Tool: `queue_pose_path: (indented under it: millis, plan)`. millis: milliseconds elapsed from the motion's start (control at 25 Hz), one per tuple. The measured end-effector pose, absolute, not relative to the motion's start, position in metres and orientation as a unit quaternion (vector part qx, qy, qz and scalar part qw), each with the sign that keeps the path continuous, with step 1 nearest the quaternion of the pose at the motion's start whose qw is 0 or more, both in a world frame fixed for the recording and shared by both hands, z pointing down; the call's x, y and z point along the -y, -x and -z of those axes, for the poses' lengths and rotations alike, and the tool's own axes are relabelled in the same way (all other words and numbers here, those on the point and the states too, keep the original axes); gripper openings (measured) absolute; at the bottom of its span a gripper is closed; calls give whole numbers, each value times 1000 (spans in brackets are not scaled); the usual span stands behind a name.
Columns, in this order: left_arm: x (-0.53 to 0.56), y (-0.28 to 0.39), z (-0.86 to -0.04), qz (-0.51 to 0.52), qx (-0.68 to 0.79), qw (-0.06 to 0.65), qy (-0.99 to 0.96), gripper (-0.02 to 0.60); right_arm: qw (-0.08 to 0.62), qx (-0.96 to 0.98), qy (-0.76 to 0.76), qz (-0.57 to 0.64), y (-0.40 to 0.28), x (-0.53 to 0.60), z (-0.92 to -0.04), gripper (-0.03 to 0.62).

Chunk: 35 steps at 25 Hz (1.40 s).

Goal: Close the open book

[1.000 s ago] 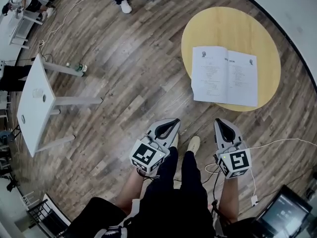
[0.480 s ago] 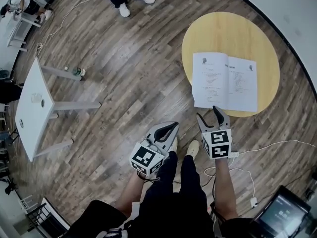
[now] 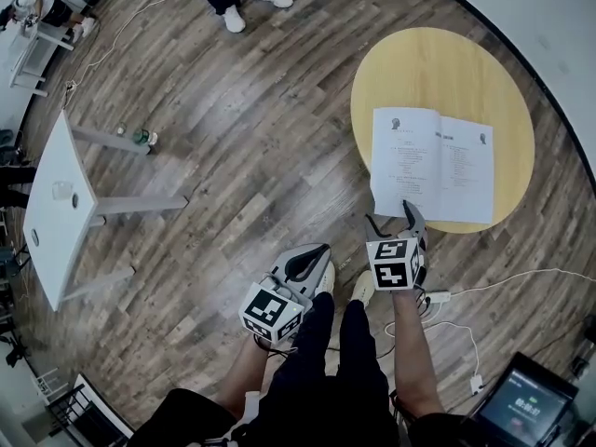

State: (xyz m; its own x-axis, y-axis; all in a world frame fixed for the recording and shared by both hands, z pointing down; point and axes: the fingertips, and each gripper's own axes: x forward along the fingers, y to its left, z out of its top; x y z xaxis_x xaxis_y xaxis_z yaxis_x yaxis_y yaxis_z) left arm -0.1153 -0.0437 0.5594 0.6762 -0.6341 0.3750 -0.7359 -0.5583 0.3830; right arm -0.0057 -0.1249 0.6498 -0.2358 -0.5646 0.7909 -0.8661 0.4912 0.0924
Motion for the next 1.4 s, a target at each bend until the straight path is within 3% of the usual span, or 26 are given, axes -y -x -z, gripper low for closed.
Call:
queue_pose_path:
  millis: [120, 160, 800, 1400]
  plan:
    - [45, 124, -572, -100, 391, 271, -874, -2, 420, 750, -479, -179, 6, 129, -661, 346]
    - [45, 127, -576, -101, 391, 273, -873, -2, 427, 745, -481, -176, 7, 130, -665, 400]
    - [49, 161, -610, -97, 401, 305, -859, -2, 486, 688, -514, -162, 5, 138, -703, 400]
    - [49, 163, -615, -96, 402, 316, -854, -2, 492, 674, -530, -155, -1, 142, -704, 399]
